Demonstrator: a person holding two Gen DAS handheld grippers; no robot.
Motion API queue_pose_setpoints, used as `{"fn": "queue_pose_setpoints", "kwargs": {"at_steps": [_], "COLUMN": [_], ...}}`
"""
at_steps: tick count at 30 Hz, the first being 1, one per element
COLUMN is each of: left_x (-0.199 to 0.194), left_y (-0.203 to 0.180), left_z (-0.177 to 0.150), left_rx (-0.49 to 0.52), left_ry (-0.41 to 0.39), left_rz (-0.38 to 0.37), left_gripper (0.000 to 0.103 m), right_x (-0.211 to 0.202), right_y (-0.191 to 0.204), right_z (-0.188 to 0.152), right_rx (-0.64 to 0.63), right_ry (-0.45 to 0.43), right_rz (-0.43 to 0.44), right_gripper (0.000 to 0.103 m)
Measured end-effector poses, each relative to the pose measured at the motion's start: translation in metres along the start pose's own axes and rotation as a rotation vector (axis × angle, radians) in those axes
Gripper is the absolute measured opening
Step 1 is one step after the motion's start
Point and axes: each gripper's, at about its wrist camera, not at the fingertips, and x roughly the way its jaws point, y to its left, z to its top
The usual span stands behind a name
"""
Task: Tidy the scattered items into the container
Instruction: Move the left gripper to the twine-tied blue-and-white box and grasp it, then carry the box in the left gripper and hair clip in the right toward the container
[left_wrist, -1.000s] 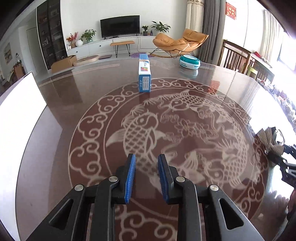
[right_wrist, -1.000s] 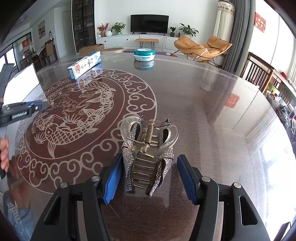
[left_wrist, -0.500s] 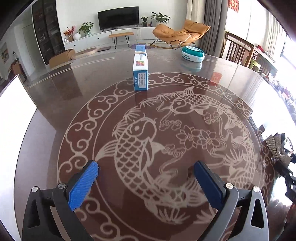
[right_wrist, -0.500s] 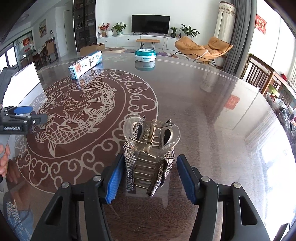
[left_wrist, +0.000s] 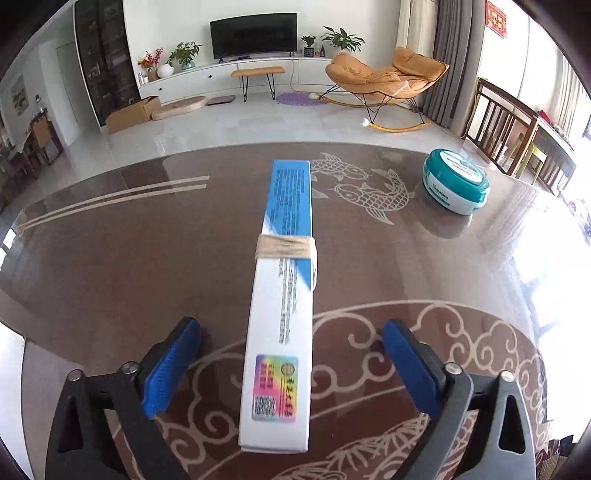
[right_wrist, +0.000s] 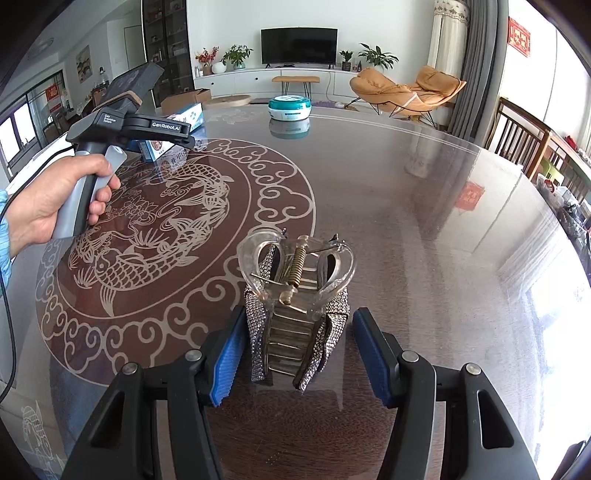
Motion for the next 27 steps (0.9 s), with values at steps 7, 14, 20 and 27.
{"fn": "queue_pose_setpoints", "kwargs": {"at_steps": [7,14,20,27], "left_x": [-0.025,-0.109,-0.182,-0.198], "left_y": [0.010,0.021,0.025,0.020], "left_z": [-0.020,-0.124,-0.224,-0.249], "left_rx": [0.036,0.074,-0.016,-0.038], "left_ry": [-0.036,-0.035,-0.041,-0.046], "left_rz": [-0.044,-0.059,-0.055,-0.023], "left_gripper": [0.023,0.023,0.023,0.024], "right_x": [0.000,-0.002,-0.010,-0.015], "right_y": [0.000,0.006,0.053,0.123], "right_z": [0.000,0.000,-0.006,-0.014], "right_rx": [0.000,-0.034,0.023,-0.089], "right_ry": [0.000,-0.008,-0.018,-0.009], "right_rz": [-0.001,0.009,0.158,0.149], "right_gripper": [0.059,0.055,0.054,0.054]}}
